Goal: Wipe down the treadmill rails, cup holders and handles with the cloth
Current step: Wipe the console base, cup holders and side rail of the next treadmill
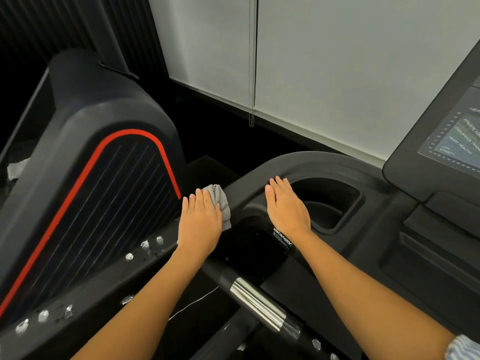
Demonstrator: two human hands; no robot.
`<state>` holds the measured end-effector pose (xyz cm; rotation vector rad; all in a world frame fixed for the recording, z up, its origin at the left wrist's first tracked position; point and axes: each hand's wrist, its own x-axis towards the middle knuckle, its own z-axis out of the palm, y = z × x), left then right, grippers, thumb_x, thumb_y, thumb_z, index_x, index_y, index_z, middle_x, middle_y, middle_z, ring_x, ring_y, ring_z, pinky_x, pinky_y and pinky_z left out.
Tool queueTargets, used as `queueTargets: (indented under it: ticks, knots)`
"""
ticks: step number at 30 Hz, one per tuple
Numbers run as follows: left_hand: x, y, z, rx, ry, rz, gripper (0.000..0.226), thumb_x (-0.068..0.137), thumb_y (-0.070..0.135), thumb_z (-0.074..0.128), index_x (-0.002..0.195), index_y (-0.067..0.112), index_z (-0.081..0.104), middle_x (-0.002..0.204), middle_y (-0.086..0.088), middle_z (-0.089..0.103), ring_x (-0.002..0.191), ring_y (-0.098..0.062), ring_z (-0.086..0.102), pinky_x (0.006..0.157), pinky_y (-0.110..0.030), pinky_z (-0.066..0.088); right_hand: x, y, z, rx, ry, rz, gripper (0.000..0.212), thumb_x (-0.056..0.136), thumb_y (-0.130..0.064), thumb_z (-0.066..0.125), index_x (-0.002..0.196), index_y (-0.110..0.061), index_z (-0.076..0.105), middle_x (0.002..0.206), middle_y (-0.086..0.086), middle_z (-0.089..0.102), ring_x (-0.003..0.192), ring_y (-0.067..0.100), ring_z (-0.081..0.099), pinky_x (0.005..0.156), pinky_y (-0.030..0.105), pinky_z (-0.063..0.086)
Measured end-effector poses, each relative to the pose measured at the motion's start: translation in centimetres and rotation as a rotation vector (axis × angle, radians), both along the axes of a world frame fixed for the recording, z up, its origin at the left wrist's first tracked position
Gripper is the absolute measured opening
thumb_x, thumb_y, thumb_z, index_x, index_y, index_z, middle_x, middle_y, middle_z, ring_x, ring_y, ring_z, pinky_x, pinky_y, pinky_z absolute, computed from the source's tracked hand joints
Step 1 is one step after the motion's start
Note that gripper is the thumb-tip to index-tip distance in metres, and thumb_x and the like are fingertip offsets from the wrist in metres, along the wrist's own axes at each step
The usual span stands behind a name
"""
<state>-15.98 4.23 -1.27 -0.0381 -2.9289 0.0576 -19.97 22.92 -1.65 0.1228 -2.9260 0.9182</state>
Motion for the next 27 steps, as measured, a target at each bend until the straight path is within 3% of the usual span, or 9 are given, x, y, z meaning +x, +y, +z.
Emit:
queueTargets:
  ticks: [2,5,11,14,15,17,19,23,27]
  knots:
    - [-0.2,-0.2,0.2,0.019,-0.011,0.020,0.049,0.095,0.024,0.026,0.119,-0.011,0.050,0.113,-0.028,0.059,0.103,-0.040,0.058,0.094,-0.051,0.044,0.0,0.0,0.1,0.001,-0.001,0.001,0.050,0.102,-0.038,0.020,0.146,-0.017,0.028,0.155,-0.002,0.023,0.144,0.012,0.011,0.113,0.036,0.022]
    - [1.1,-0.1,0.0,-0.010,0.053,0.015,0.047,0.090,0.020,0.046,0.123,-0.012,0.049,0.119,-0.031,0.056,0.108,-0.043,0.056,0.094,-0.050,0.045,0.0,0.0,0.1,0.006,-0.002,0.004,0.050,0.102,-0.039,0.020,0.146,-0.017,0.028,0.155,-0.002,0.023,0.144,0.012,0.011,0.113,0.035,0.022]
    - [4.7,-0.3,1.0,0.092,-0.186,-0.009,0.069,0.070,0.014,0.078,0.126,-0.012,0.045,0.126,-0.029,0.051,0.116,-0.040,0.052,0.097,-0.046,0.045,0.0,0.0,-0.2,-0.018,0.062,0.025,0.046,0.102,-0.036,0.026,0.142,-0.017,0.036,0.153,0.001,0.028,0.144,0.014,0.012,0.114,0.033,0.020]
    - [6.2,0.1,2.7,0.355,-0.178,-0.027,0.058,0.097,0.024,0.042,0.142,-0.003,0.020,0.149,-0.023,0.022,0.138,-0.035,0.022,0.114,-0.041,0.020,1.5,-0.9,0.2,-0.235,0.128,0.077,0.039,0.101,-0.029,0.032,0.136,-0.016,0.046,0.150,-0.001,0.034,0.143,0.010,0.014,0.111,0.024,0.017]
    - [6.6,0.3,3.3,0.486,-0.177,0.020,0.053,0.100,0.028,0.029,0.144,0.003,0.019,0.149,-0.018,0.025,0.139,-0.030,0.023,0.114,-0.038,0.018,2.5,-1.5,0.5,-0.316,0.146,0.105,0.037,0.101,-0.026,0.035,0.133,-0.016,0.050,0.147,-0.001,0.039,0.142,0.009,0.019,0.110,0.020,0.019]
    - [7.8,1.1,4.2,0.684,-0.054,0.018,0.045,0.100,0.027,0.026,0.144,0.017,0.025,0.134,-0.007,0.050,0.122,-0.021,0.047,0.109,-0.039,0.029,4.8,-3.1,1.2,-0.456,0.146,0.157,0.032,0.099,-0.024,0.040,0.127,-0.016,0.055,0.136,-0.002,0.051,0.133,0.008,0.037,0.107,0.017,0.029]
    - [8.7,2.2,4.7,0.886,0.052,-0.005,0.042,0.100,0.027,0.030,0.142,0.029,0.030,0.105,0.012,0.063,0.095,-0.004,0.059,0.102,-0.039,0.039,7.0,-4.8,1.9,-0.669,0.028,0.185,0.030,0.097,-0.030,0.044,0.124,-0.021,0.055,0.125,-0.004,0.058,0.118,0.004,0.051,0.098,0.013,0.040]
    - [9.7,3.6,4.6,1.164,0.088,-0.004,0.039,0.100,0.027,0.032,0.139,0.030,0.039,0.137,0.009,0.050,0.124,0.002,0.043,0.107,-0.020,0.033,10.4,-7.3,3.2,-1.150,-0.479,0.217,0.055,0.086,-0.060,0.047,0.130,-0.028,0.048,0.122,-0.002,0.062,0.112,0.011,0.059,0.092,0.031,0.049]
    - [10.9,4.8,4.1,1.345,0.077,0.067,0.036,0.100,0.032,0.034,0.134,0.033,0.046,0.136,0.018,0.048,0.125,0.010,0.038,0.109,-0.024,0.032,12.6,-8.1,3.6,-1.354,-0.679,0.162,0.060,0.077,-0.066,0.054,0.129,-0.035,0.051,0.121,-0.010,0.063,0.115,0.009,0.057,0.101,0.037,0.043]
